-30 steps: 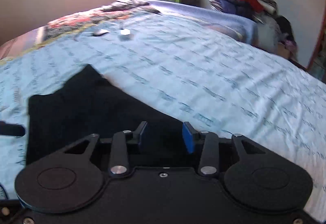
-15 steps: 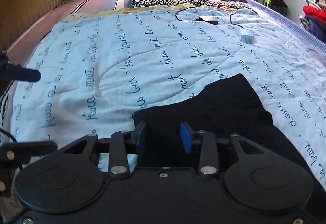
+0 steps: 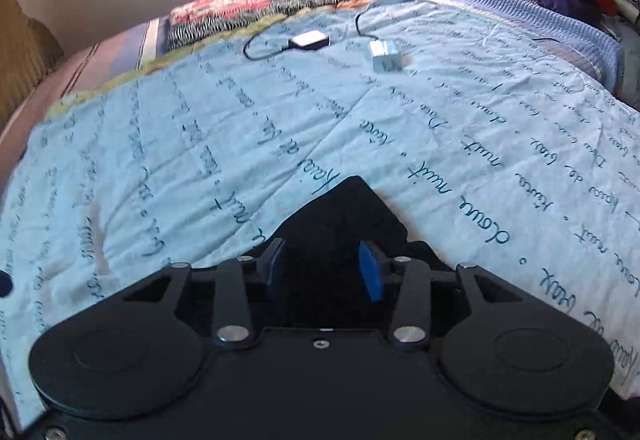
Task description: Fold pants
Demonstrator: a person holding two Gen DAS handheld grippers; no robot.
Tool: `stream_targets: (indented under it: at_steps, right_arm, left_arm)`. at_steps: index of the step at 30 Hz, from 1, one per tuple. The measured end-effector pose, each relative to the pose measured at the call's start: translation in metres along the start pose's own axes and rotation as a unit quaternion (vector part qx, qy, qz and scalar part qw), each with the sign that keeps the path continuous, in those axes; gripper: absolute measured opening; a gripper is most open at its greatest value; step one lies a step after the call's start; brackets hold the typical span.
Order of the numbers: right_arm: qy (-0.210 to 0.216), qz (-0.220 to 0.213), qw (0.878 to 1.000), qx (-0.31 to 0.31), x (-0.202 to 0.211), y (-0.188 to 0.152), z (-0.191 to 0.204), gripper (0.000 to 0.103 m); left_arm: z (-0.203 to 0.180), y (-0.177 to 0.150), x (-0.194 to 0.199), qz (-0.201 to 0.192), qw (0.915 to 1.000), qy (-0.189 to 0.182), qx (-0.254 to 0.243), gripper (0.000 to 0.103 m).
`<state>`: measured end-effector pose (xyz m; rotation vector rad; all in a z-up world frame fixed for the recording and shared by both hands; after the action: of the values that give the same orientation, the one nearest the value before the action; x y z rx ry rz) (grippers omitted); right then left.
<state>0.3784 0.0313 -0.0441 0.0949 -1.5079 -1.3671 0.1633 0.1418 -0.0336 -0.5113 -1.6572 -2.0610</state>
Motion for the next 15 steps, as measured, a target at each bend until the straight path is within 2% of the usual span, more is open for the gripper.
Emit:
stream_targets:
  at_steps: [2,5,7,10,13,15]
  right_arm:
    - [-0.022,-0.034,0.999,0.014,0.047,-0.012,0.000,0.040]
    - [-0.071,-0.050,0.996,0.012,0.120,-0.049,-0.015,0.044]
    - [-0.114,-0.040,0.993,0.006,0.167,-0.085,-0.027,0.052]
    - [-0.180,-0.009,0.983,-0.023,0.234,-0.144,-0.047,0.053]
    - [-0.258,0.006,0.963,-0.073,0.313,-0.194,-0.063,0.053]
    - [-0.321,-0.004,0.941,-0.108,0.376,-0.217,-0.064,0.053]
  left_arm:
    - [-0.016,0.007,0.001,-0.011,0.9997,-0.015,-0.013,0.099]
    - [-0.048,0.018,-0.003,-0.021,0.9979,-0.057,-0.020,0.099]
    - [-0.075,0.024,-0.010,-0.020,0.9945,-0.099,-0.028,0.099]
    - [-0.122,0.028,-0.029,-0.004,0.9878,-0.148,-0.048,0.099]
    - [-0.161,0.027,-0.045,0.018,0.9822,-0.175,-0.066,0.099]
    - [-0.185,0.027,-0.049,0.025,0.9802,-0.180,-0.079,0.099]
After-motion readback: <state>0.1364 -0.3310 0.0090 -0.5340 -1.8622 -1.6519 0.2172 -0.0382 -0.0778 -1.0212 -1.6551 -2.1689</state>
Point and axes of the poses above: each gripper's, at about its wrist camera, not at the fingertips, and x roughly against the way its jaws point, z to its left, y to its top, the point moved 7 cm from there along -x, roughly the way its jaws point, and after that the axes turned 10 degrees about y, right-handed, at the moved point
